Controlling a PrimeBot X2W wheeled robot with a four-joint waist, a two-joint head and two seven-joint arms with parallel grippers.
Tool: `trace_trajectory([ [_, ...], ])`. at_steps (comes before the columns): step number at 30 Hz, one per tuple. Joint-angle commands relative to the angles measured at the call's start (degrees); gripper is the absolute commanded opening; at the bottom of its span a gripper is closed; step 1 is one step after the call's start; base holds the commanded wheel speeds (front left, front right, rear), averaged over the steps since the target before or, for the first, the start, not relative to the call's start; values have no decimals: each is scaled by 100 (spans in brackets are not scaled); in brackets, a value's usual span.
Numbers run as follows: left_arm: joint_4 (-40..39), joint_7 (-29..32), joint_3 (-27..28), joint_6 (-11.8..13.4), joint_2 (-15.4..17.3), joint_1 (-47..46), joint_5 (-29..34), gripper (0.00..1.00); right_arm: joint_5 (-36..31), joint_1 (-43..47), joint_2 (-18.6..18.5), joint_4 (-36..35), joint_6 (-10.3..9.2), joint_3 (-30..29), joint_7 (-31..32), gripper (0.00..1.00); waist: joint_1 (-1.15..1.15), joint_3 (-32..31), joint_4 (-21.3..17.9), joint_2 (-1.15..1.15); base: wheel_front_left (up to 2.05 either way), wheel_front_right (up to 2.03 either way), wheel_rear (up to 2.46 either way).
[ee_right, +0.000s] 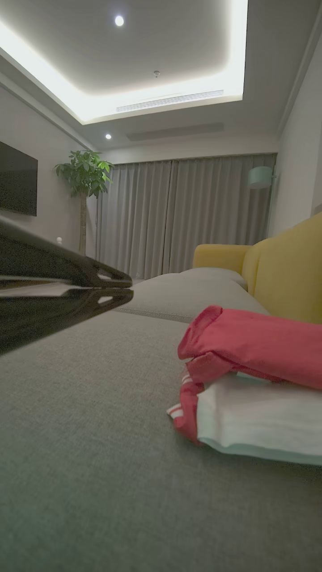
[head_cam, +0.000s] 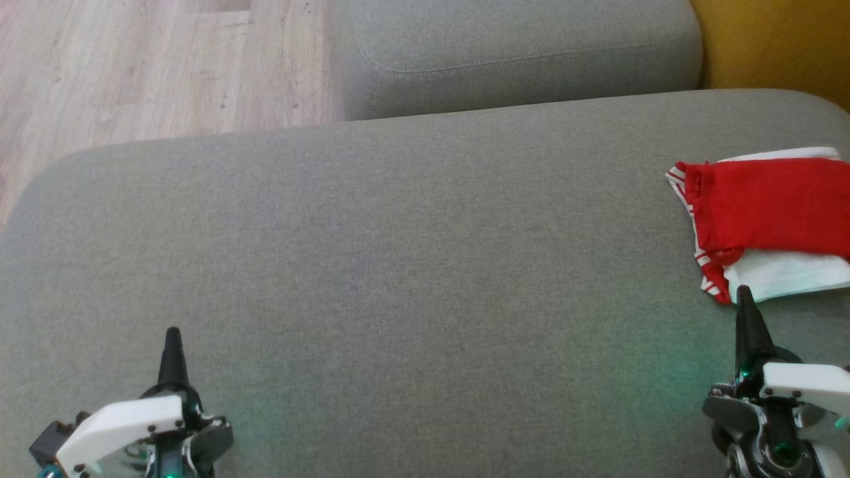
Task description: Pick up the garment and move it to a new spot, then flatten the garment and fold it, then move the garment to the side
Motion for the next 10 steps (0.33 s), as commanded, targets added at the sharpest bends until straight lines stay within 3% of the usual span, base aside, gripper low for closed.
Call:
trace_trajectory([
  [1,-217,54,237,-59,23,-288,-105,0,134,-312,-33,-244,-4,80,52,0,0,-1,0,0,0,0,0],
  [10,-273,202,379,-124,24,-290,-595,0,710,-324,-35,-295,-4,38,200,0,0,-7,1,0,0,0,0],
])
